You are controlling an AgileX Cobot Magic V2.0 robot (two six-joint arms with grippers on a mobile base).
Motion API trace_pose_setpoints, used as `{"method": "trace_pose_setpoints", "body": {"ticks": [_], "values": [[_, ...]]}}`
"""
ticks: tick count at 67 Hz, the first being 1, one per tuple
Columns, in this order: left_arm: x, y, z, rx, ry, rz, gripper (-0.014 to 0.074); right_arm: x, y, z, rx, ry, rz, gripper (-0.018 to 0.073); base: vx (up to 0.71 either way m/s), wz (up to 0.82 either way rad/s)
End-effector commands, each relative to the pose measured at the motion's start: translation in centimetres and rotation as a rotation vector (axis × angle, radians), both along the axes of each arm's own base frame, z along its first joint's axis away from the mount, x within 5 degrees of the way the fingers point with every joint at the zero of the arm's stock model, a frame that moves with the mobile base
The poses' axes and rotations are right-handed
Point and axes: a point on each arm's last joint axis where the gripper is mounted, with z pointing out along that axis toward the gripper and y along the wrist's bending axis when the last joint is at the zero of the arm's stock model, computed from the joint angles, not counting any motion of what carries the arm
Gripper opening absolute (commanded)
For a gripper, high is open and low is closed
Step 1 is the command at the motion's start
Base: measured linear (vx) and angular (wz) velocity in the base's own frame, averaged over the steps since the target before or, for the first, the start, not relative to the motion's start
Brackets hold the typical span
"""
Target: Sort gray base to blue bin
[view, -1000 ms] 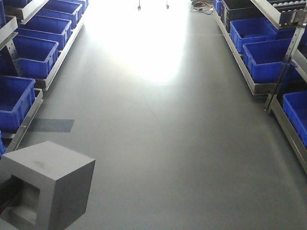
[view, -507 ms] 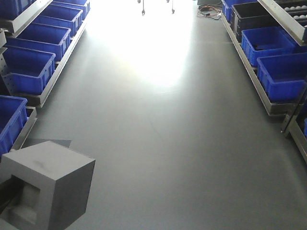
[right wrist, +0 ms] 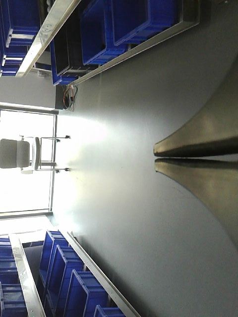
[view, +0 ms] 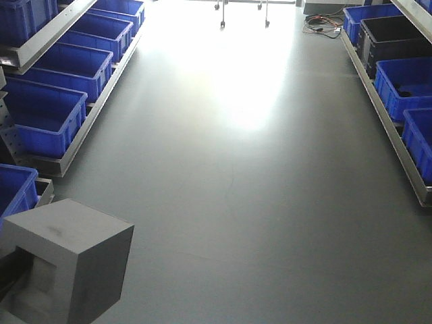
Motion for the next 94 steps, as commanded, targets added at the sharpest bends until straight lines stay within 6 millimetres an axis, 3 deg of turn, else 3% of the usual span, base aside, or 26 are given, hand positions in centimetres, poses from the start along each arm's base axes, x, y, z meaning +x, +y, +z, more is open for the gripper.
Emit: {"method": "trace_pose_setpoints", "body": {"ticks": [1, 45, 94], "values": [[-0.11, -0.30, 1.98, -0.080, -0.102, -0.034, -0.0008, 0.03, -0.01, 0.50, -0.015, -0.073, -0.002, -0.0005, 0.44, 0.06], [-0.11, -0.30, 1.98, -0.080, -0.102, -0.034, -0.0008, 0.03, -0.01, 0.53, -0.015, -0.076, -0.002, -0.0005, 0.42, 0.12], [-0.11, -0.30, 1.98, -0.080, -0.102, -0.034, -0.0008, 0.03, -0.01, 0.51, -0.015, -0.074, -0.002, -0.0005, 0.27, 0.90]]}}
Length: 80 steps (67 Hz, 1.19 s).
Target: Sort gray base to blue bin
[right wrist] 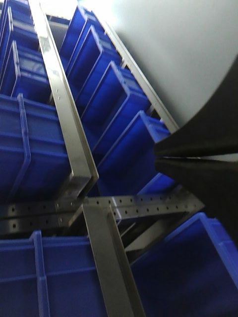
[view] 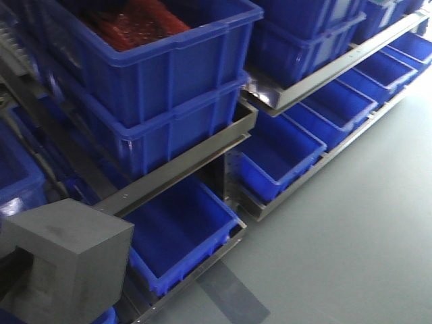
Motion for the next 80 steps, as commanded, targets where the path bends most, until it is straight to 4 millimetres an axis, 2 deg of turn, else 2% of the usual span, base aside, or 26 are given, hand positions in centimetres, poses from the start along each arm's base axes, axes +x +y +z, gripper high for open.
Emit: {"method": "trace_pose_setpoints", "body": {"ticks": [1, 48, 80], "values": [[-0.11, -0.30, 1.98, -0.080, -0.102, -0.034, -0.0008, 0.03, -0.01, 0.51, -0.015, -0.074, -0.002, -0.0005, 0.19, 0.78], [-0.11, -0.30, 1.98, -0.080, -0.102, -0.034, -0.0008, 0.03, -0.01, 0.51, -0.015, -0.074, -0.002, -0.0005, 0.15, 0.66], [-0.11, -0.30, 1.98, -0.080, -0.102, -0.034, -0.0008, 0.03, -0.01, 0.53, -0.015, -0.076, -0.002, -0.0005, 0.08, 0.27]]}}
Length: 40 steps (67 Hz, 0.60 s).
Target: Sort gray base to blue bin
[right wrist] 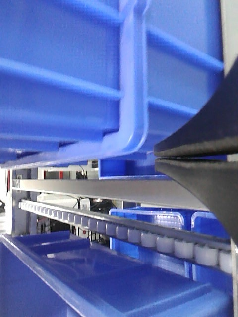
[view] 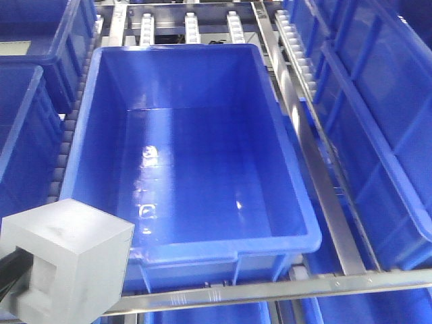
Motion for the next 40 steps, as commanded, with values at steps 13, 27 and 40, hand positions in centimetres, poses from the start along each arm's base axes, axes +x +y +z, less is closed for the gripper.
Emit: {"method": "trace_pose_setpoints", "body": {"ticks": [13, 27, 40], "values": [[-0.11, -0.30, 1.98, -0.080, -0.102, -0.034, -0.0008, 0.03, -0.01, 0.53, -0.021, -0.076, -0.001, -0.0005, 0.09, 0.09], [-0.11, -0.30, 1.98, -0.080, -0.102, -0.034, -0.0008, 0.03, -0.01, 0.53, -0.021, -0.076, -0.001, -0.0005, 0.09, 0.02], [-0.11, -0.30, 1.98, -0.080, -0.102, -0.034, -0.0008, 0.03, -0.01, 0.52, -0.021, -0.076, -0.001, -0.0005, 0.10, 0.02]]}}
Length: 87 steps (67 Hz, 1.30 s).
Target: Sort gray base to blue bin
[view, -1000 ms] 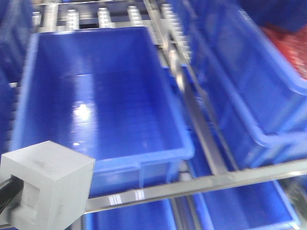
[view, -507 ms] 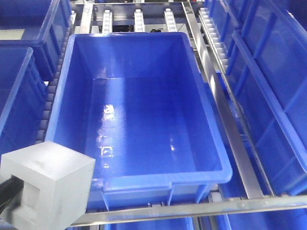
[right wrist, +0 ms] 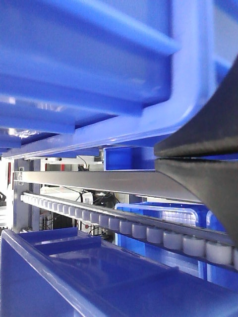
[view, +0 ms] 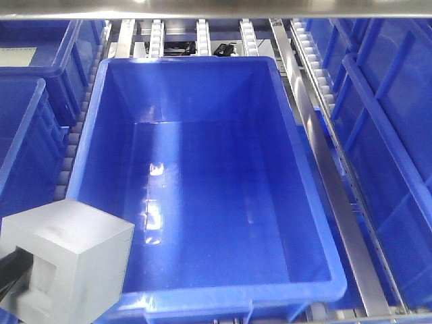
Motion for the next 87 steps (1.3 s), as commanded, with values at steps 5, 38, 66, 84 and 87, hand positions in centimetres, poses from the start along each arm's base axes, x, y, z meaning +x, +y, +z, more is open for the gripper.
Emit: {"method": "trace_pose_setpoints", "body": {"ticks": [5, 38, 66, 84, 87], "values": [[-0.11, -0.30, 1.98, -0.080, -0.102, -0.034, -0.0008, 0.03, -0.01, 0.52, -0.021, -0.076, -0.001, -0.0005, 0.10, 0.01], [-0.11, -0.30, 1.98, -0.080, -0.102, -0.034, -0.0008, 0.03, -0.01, 0.52, -0.021, -0.075, -0.001, -0.0005, 0.09, 0.01], [-0.11, -0.30, 1.98, -0.080, -0.102, -0.034, -0.0008, 0.03, -0.01, 0.52, -0.021, -0.075, -0.001, -0.0005, 0.01, 0.00], [-0.11, -0.30, 1.98, -0.080, -0.102, -0.034, -0.0008, 0.03, -0.01, 0.52, -0.021, -0.075, -0.001, -0.0005, 0.00, 0.00], [-0.11, -0.30, 1.98, -0.080, -0.102, -0.034, -0.0008, 0.03, -0.01, 0.52, -0.021, -0.075, -0.001, -0.0005, 0.00, 0.00]]}}
